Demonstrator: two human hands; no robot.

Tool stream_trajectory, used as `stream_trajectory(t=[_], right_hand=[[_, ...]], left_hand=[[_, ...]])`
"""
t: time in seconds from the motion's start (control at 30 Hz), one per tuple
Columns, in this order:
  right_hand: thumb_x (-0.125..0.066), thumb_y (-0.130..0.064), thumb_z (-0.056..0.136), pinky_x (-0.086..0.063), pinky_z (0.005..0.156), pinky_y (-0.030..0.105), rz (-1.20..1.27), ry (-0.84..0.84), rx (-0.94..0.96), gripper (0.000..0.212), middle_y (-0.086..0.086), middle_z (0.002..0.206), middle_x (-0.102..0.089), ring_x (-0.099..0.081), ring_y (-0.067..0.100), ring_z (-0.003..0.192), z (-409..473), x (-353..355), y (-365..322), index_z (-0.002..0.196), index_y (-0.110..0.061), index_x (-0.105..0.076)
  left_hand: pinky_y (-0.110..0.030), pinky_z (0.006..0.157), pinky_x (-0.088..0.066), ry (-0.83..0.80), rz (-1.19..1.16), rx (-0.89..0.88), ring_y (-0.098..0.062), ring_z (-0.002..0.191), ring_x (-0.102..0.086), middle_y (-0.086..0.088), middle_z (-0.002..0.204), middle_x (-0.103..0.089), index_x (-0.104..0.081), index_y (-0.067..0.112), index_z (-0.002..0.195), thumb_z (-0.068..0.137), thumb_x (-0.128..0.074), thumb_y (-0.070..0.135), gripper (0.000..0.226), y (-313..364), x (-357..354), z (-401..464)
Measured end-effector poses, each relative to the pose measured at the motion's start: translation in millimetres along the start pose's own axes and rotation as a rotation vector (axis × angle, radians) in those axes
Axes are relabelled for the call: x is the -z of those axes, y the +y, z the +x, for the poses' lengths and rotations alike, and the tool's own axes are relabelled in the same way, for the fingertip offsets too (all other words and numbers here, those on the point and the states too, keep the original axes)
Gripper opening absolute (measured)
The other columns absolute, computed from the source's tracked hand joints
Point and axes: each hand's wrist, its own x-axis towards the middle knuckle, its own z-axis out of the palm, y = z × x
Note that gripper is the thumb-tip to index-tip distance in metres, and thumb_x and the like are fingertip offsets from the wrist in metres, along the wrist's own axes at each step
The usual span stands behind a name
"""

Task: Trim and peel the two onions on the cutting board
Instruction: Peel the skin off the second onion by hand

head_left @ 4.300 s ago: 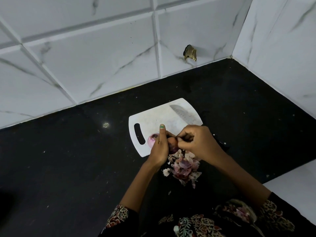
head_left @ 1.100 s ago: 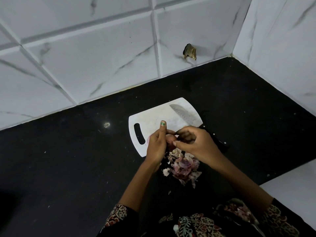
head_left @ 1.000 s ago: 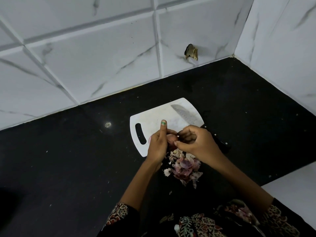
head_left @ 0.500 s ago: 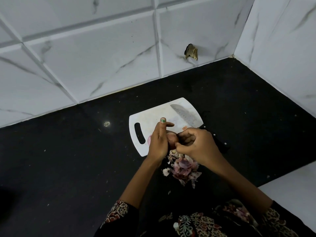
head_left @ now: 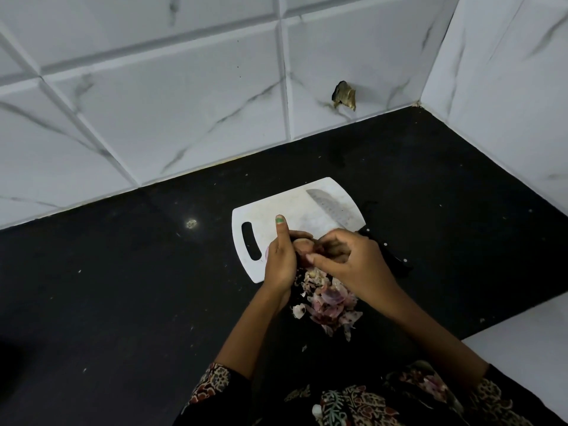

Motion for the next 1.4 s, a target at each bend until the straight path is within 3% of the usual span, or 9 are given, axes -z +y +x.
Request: stream_trajectory(t=[0.2,0.27,0.4,0.53,0.77,0.9,1.0,1.17,1.4], right_hand=[[-0.062,-0.009,0.09,-0.058,0.059,0.029,0.152,0.188,-0.159,0.011,0.007,0.08,-0.067,-0.07,0.017,0.065,4,1,11,0.083,-0.016,-0.056],[-0.059,-0.006,0.091,-0.057,0.061,0.031,0.006,0.219,-0.134,0.016,0.002,0.087,-0.064,-0.068,0.014,0.069,5,4,17,0.088,-0.021,-0.055],[-0.061,-0.003,0.085,-0.052,0.08,0.026,-0.112,0.0,-0.009,0.031,-0.005,0.112,-0.051,-0.059,0.006,0.099,4,4,13,0.104,-0.027,-0.062],[-0.072,-0.021,0.082,-0.056,0.08,0.031,-0.067,-0.09,0.062,0.021,-0.006,0.1,-0.062,-0.064,0.006,0.091,4,-1,3,0.102,-0.02,-0.07],[-0.076,-0.017,0.076,-0.059,0.072,0.036,0.036,-0.117,-0.031,0.013,-0.003,0.088,-0.07,-0.07,0.012,0.077,5,2,-1,0.089,-0.018,-0.072],[-0.072,-0.008,0.075,-0.057,0.064,0.033,0.003,-0.056,-0.044,0.005,0.002,0.068,-0.071,-0.069,0.016,0.064,5,1,-3,0.076,-0.012,-0.069],[-0.07,-0.002,0.076,-0.056,0.064,0.035,-0.01,-0.014,-0.024,0.008,0.004,0.065,-0.07,-0.068,0.019,0.063,6,4,-2,0.074,-0.009,-0.069],[-0.08,-0.015,0.071,-0.058,0.069,0.026,0.045,-0.083,-0.06,0.018,0.001,0.076,-0.073,-0.071,0.011,0.072,2,6,-7,0.084,-0.011,-0.068],[-0.074,-0.005,0.072,-0.055,0.059,0.03,-0.009,0.008,-0.059,0.009,0.004,0.064,-0.069,-0.067,0.017,0.06,5,2,-3,0.071,-0.009,-0.066]], left_hand=[[-0.032,0.065,-0.052,-0.004,-0.105,0.087,-0.02,0.063,-0.063,-0.009,0.073,-0.068,-0.068,0.011,0.068,0.094,-0.017,0.066,0.079,0,-3,0],[-0.036,0.07,-0.055,0.001,-0.072,0.066,-0.021,0.065,-0.064,-0.008,0.076,-0.07,-0.07,0.012,0.069,0.093,-0.017,0.067,0.079,-3,-3,0],[-0.034,0.074,-0.057,-0.006,0.043,0.009,-0.023,0.076,-0.068,-0.012,0.079,-0.071,-0.07,0.014,0.081,0.09,-0.017,0.068,0.077,-4,-1,0],[-0.022,0.063,-0.055,-0.004,0.052,-0.048,-0.022,0.082,-0.069,-0.018,0.084,-0.066,-0.059,0.012,0.104,0.098,-0.018,0.055,0.06,-2,-3,-3],[-0.023,0.052,-0.05,0.027,0.061,-0.224,-0.008,0.056,-0.057,-0.007,0.066,-0.053,-0.058,0.017,0.102,0.088,-0.017,0.058,0.059,1,-2,-10],[-0.024,0.047,-0.045,-0.005,0.026,-0.289,-0.012,0.05,-0.053,-0.012,0.063,-0.054,-0.054,0.012,0.106,0.09,-0.016,0.053,0.059,0,-1,-11],[-0.024,0.045,-0.045,-0.033,0.007,-0.308,-0.015,0.049,-0.052,-0.018,0.065,-0.053,-0.052,0.009,0.107,0.09,-0.015,0.051,0.058,3,-4,-15],[-0.021,0.05,-0.046,-0.019,0.04,-0.332,-0.008,0.054,-0.054,-0.011,0.067,-0.053,-0.053,0.006,0.11,0.089,-0.015,0.053,0.063,2,-3,-9],[-0.023,0.051,-0.047,-0.037,0.036,-0.364,-0.013,0.057,-0.057,-0.015,0.07,-0.056,-0.051,0.005,0.111,0.091,-0.014,0.05,0.061,-2,-3,-7]])
